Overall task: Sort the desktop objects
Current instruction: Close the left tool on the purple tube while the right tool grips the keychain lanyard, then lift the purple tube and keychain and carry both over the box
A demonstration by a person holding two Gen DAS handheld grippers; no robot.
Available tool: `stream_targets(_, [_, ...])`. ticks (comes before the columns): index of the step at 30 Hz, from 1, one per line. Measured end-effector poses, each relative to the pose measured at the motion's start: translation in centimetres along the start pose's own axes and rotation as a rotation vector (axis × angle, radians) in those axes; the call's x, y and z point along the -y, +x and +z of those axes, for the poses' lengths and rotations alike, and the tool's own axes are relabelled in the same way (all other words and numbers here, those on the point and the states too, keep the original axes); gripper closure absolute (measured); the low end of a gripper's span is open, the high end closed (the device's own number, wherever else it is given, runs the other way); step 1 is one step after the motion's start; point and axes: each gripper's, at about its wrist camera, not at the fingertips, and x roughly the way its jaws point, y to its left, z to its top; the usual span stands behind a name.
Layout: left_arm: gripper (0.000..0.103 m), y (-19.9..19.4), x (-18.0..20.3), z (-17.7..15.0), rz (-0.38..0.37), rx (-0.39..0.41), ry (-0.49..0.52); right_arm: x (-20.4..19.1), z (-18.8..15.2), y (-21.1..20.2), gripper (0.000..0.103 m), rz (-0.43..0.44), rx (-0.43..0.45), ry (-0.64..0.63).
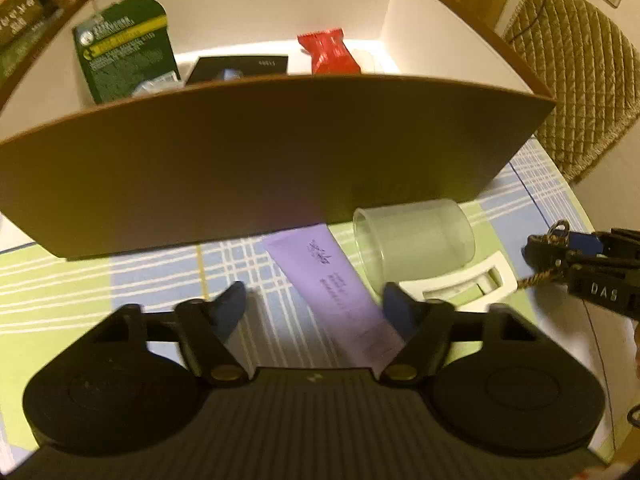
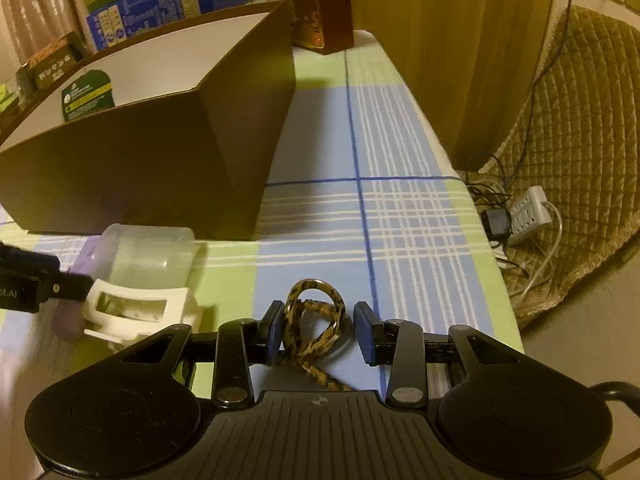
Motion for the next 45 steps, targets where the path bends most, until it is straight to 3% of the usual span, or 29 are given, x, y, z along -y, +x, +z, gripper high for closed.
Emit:
stream_targets(3, [0.041, 0.6, -0.2, -0.2, -0.022, -0.024, -0.015, -0.2, 0.0, 0.0, 0.068, -0.006, 0.003, -0.011])
stream_targets(6, [0.043, 0.8, 0.6, -0.4, -0.001, -0.009, 0.053, -0.4, -0.1, 0.1, 0.068, -0.010, 0.006, -0.016])
stream_targets(9, [0.062, 0.8, 1.0, -0.9, 0.027, 0.018, 0.117, -0.5, -0.2, 0.1, 0.068, -0.015, 0.012, -0.021])
stream_targets(10, [0.074, 0.6, 1.0, -1.0, 0.025, 0.026, 0.133, -0.6, -0.2, 0.1, 0.068, -0.017, 0.014, -0.025])
stream_targets(16, [0.074, -0.4, -0.5, -2.3, 0.044, 0.024, 0.137, -1.1, -0.6, -0.1, 0.068, -0.011, 0.014, -0.051])
stream_targets(26, [0.073, -3.1, -5.7, -5.2, 0.097, -0.012, -0.005, -2.4, -1.2, -0.2, 0.068, -0.014, 0.001, -0.126])
stream_targets(28, [0.073, -3.0, -5.6, -5.2, 0.100, -0.009, -0.001, -2.6, -1.3, -0.2, 0.076, -0.011, 0.001, -0.125])
stream_targets(45, [0.074, -4.9, -3.8, -7.6, 0.077, 0.005, 0.005, -3.1, -4.8, -4.5, 0.077, 0.035, -0.001, -0.063])
